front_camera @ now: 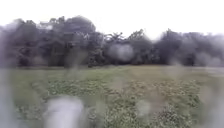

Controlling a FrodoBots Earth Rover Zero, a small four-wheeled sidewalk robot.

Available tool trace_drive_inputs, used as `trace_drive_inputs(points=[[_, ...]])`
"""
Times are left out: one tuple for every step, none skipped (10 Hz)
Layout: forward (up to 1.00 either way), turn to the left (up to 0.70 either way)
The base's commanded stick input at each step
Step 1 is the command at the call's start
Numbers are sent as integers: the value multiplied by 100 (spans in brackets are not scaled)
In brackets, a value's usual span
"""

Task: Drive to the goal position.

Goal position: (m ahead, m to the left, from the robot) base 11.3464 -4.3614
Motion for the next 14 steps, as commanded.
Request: trace_drive_inputs(points=[[85,0],[85,0],[85,-2],[85,-20],[85,-34],[85,-34],[85,-34],[85,-34],[85,-34],[85,-34],[85,-34],[85,-34],[85,-34],[85,-34]])
